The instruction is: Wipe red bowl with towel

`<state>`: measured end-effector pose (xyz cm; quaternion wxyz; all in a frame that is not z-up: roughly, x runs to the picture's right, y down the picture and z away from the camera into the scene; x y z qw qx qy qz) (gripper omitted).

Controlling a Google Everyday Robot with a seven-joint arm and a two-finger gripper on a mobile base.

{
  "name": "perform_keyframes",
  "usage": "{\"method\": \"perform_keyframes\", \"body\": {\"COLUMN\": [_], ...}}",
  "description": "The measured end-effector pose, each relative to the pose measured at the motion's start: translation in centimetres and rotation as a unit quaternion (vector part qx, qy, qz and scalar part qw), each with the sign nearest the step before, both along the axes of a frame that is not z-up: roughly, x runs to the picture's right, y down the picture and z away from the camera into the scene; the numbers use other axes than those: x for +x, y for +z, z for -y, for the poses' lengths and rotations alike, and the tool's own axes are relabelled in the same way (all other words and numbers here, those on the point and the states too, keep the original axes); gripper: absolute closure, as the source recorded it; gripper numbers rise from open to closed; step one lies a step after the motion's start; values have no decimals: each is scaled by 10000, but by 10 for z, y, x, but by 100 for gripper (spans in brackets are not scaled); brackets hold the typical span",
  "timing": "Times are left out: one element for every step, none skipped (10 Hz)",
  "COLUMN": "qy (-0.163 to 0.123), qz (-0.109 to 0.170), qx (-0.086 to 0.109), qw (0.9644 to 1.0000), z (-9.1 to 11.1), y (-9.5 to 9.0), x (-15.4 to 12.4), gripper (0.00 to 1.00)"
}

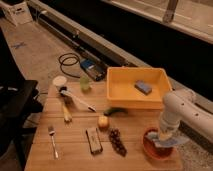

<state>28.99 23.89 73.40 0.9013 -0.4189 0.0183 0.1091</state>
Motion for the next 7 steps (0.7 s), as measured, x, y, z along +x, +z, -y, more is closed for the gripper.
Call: {"method": "perform_keyframes", "body": {"qy": [-15, -3, 42, 36, 24, 41, 54], "qz": [30, 76, 178, 270, 335, 358, 353], "qx": [50, 93, 146, 161, 173, 151, 91], "qw": [10000, 9999, 9997, 9995, 9993, 9992, 9993], "z": [7, 8, 7, 5, 2, -5, -14], "y": [5, 8, 8, 8, 7, 3, -3], "x": [-3, -6, -12, -20, -27, -30, -28], "gripper": [100, 100, 100, 100, 100, 100, 100]}}
